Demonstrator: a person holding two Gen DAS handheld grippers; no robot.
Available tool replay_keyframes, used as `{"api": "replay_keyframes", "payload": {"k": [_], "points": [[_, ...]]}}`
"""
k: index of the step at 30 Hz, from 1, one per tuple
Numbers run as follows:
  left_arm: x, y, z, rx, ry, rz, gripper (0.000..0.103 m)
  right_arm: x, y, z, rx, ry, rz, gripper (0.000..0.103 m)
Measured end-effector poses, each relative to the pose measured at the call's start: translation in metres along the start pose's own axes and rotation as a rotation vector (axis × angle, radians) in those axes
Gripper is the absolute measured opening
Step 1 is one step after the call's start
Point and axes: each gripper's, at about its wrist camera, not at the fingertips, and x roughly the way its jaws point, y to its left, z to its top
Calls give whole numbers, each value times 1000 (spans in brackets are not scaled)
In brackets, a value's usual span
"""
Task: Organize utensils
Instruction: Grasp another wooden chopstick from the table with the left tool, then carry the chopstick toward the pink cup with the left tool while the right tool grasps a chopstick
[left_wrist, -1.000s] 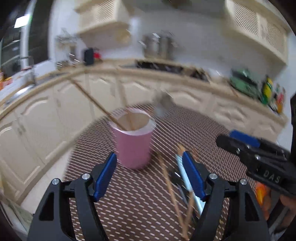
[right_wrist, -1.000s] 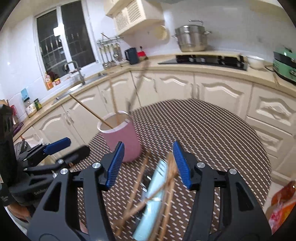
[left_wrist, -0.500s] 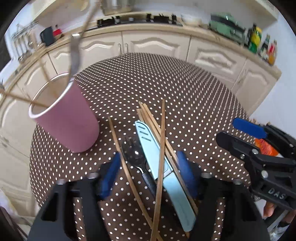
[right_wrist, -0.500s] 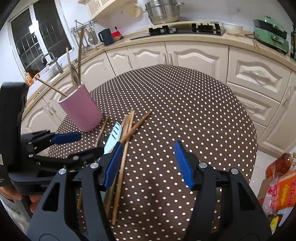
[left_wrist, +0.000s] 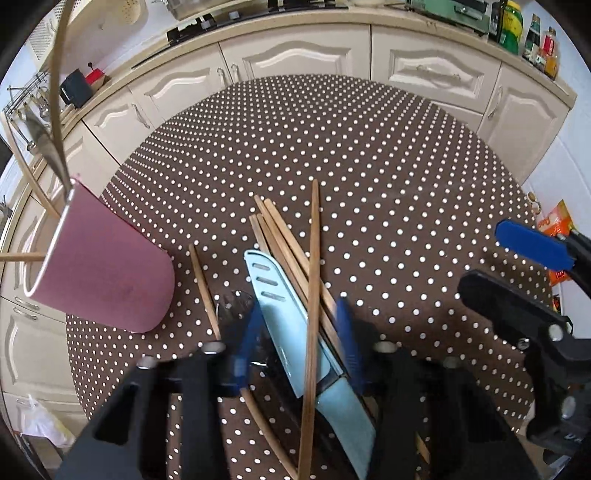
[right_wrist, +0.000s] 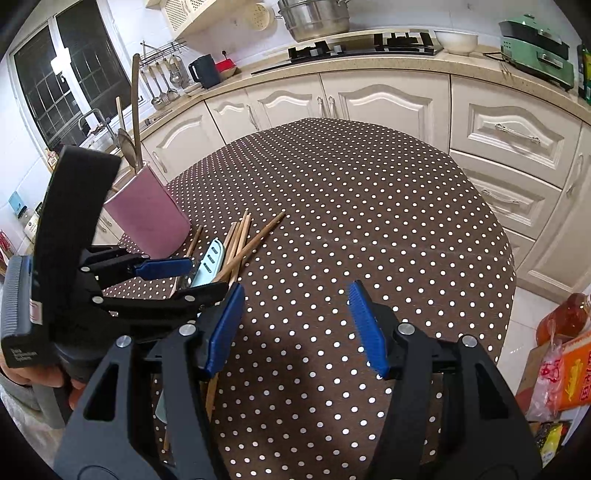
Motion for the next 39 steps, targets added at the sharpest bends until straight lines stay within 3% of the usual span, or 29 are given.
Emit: {"api": "replay_keyframes", "payload": {"k": [5, 14, 21, 32, 39], "points": [[4, 10, 2, -38, -1, -8, 7, 2, 0, -1, -1, 7, 1, 59], [-15, 37, -17, -137, -55, -116, 7, 11, 17, 1, -33, 43, 13, 59], [-40, 54, -54, -199, -93, -150, 7, 37, 43, 6, -108, 144, 12, 59], [-42, 111, -103, -382, -128, -160, 7, 76, 67, 15, -199, 242, -128, 55], [-41, 127, -133, -415, -131, -182, 7, 92, 84, 23, -221, 265, -165, 54]]}}
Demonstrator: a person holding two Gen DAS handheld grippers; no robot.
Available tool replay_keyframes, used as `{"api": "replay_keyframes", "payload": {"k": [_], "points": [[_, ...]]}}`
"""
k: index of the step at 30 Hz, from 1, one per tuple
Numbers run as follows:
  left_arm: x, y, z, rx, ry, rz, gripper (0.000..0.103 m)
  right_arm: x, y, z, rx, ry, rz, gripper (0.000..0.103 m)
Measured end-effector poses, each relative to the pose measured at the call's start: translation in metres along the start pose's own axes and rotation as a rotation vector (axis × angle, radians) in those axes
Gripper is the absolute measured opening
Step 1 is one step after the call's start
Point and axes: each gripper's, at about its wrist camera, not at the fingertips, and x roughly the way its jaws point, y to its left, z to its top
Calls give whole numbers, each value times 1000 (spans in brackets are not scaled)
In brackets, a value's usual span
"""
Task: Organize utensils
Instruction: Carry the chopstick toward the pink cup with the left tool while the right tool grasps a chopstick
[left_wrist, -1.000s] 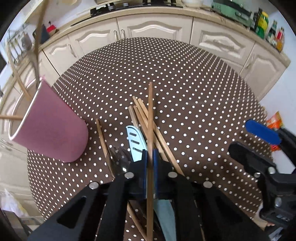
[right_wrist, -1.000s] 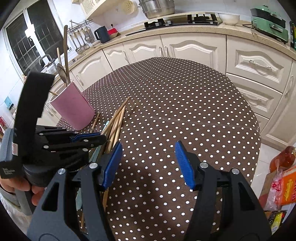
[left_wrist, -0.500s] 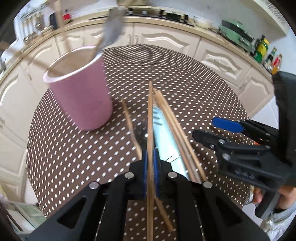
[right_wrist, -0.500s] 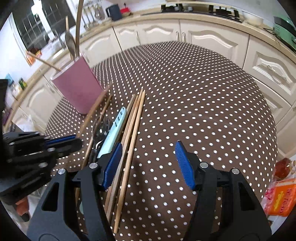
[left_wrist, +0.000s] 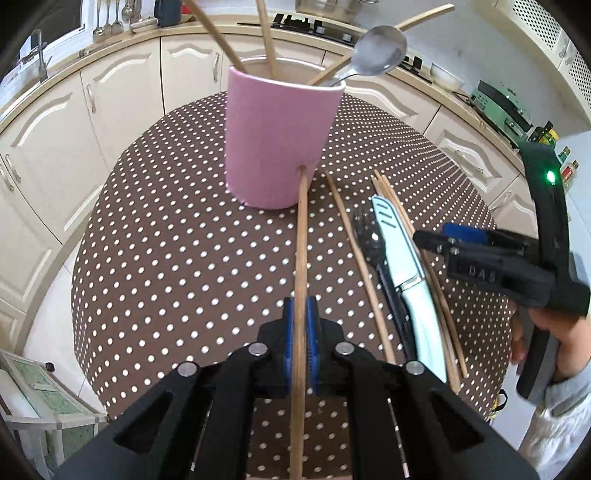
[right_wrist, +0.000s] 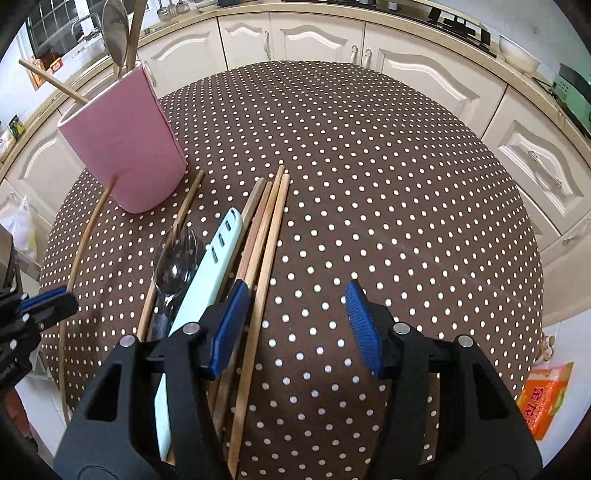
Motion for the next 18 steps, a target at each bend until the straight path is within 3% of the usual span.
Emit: {"api": "replay_keyframes", "payload": {"k": [2, 14, 16, 18], "points": [[-3, 8, -6, -5, 6, -5, 7, 3, -2, 5, 4, 8, -13, 46], [-17, 51, -25, -108, -11, -13, 7, 27, 13, 31, -37, 77, -19, 32], [-20, 56, -23, -130, -19, -15, 7, 31, 13, 38, -42, 74, -19, 25], [-23, 60, -21, -154, -35, -12, 7, 33, 12, 41, -40, 72, -8, 9]]}}
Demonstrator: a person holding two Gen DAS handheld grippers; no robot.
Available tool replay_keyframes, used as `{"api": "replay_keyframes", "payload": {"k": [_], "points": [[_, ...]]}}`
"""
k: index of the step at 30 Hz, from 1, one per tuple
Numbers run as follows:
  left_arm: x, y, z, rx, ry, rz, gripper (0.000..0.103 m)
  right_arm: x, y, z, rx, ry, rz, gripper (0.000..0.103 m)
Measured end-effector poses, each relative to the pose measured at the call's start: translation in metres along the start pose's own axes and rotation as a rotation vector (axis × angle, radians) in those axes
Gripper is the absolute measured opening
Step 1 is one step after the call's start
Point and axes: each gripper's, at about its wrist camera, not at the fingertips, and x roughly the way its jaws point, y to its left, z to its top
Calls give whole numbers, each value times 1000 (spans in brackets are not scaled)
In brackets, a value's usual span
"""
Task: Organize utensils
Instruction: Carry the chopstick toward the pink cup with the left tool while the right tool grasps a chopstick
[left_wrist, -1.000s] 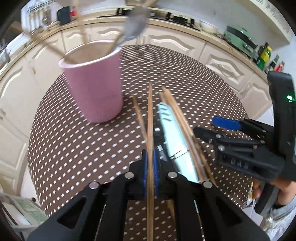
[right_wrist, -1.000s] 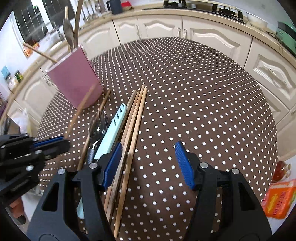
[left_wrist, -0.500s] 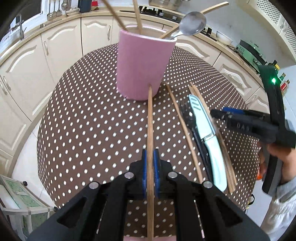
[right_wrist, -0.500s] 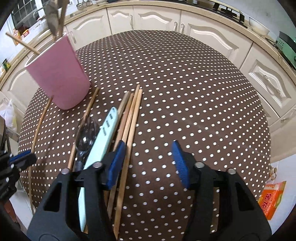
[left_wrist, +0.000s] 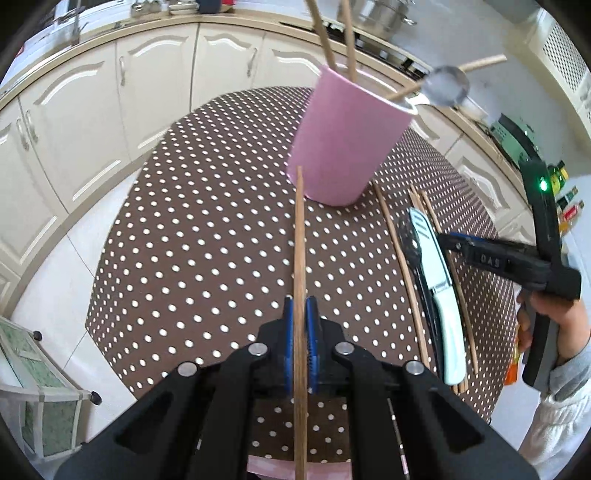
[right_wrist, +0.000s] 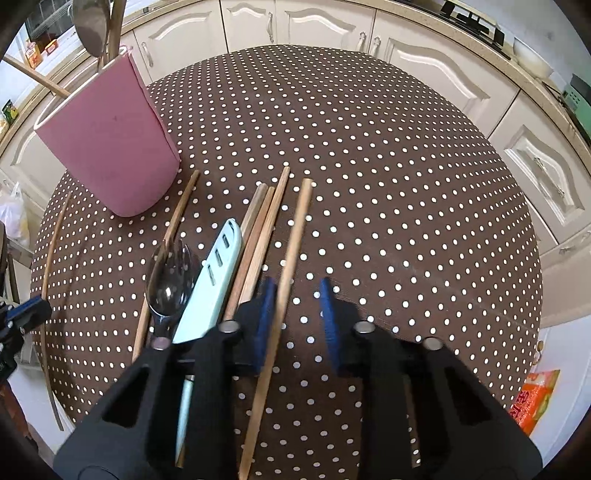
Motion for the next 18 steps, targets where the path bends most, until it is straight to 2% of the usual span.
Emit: {"api": "replay_keyframes", "payload": {"k": [5, 10, 12, 16, 17, 18], "points": [[-13, 3, 6, -42, -63, -17, 6, -13, -12, -11, 51, -50, 59, 6], [-42, 9, 3, -82, -192, -41, 6, -44, -28, -20, 94, -164, 134, 6], [-48, 7, 1, -85, -220, -55, 6, -59, -28, -22, 94, -217, 169, 6], [-37, 4, 4, -83, -193, -32, 7, -76, -27, -26, 75, -256, 212, 6], [-33, 5, 6, -84, -175, -17, 10, -79, -26, -26, 67, -259, 222, 6], [-26, 4, 10, -70, -131, 1, 21, -80, -25, -26, 59, -262, 219, 6]]}}
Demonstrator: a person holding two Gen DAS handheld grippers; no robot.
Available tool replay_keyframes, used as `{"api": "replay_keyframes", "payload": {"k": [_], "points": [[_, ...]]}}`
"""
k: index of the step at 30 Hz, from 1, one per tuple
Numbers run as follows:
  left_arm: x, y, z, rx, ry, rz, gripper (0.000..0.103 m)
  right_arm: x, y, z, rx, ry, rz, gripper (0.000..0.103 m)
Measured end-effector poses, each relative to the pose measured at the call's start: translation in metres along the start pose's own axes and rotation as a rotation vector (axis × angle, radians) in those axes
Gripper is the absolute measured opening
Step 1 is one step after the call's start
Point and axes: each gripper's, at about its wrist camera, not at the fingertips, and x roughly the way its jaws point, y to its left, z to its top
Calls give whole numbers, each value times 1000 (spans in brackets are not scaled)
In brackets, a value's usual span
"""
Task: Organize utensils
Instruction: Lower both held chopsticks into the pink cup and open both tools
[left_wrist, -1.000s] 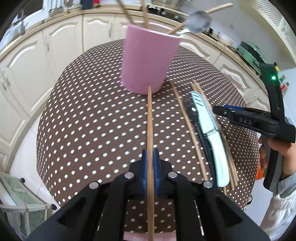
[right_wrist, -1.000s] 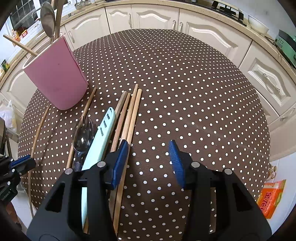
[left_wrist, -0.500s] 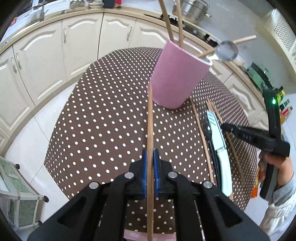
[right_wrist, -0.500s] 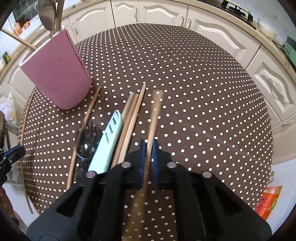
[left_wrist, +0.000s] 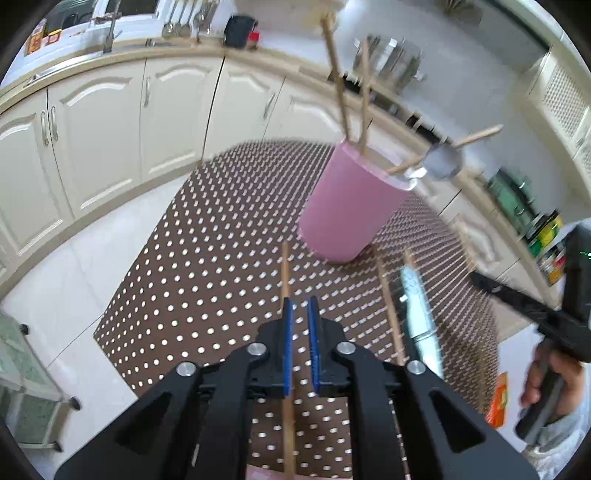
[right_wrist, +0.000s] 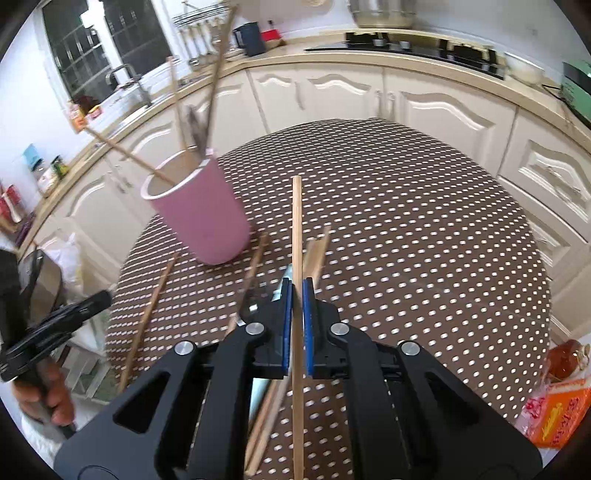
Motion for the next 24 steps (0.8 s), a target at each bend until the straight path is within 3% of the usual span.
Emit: {"api": "replay_keyframes", "payload": {"k": [2, 8, 10, 11, 12, 13, 15, 24], "points": [[8, 0, 2, 6, 33, 28, 35, -3, 5, -5, -3, -4, 5, 6], [47, -12, 2, 94, 195, 107, 34, -6, 26, -11, -11, -23, 41, 6], [50, -17, 3, 121, 189, 142, 28, -11, 33, -15, -15, -33, 49, 6], [51, -18, 4, 130, 191, 169, 13, -12, 35, -15, -14, -38, 54, 6], [52, -19, 5, 131, 191, 178, 6, -15, 36, -14, -12, -48, 55, 6], [53, -18, 6, 122, 193, 170, 6, -19, 41, -19, -9, -56, 55, 6], [51, -16, 8, 115, 179, 162, 6, -23, 39, -18, 6, -77, 59, 6], [-20, -19, -2, 78, -141, -8, 6, -61, 25, -21, 97, -278, 105, 6]]}}
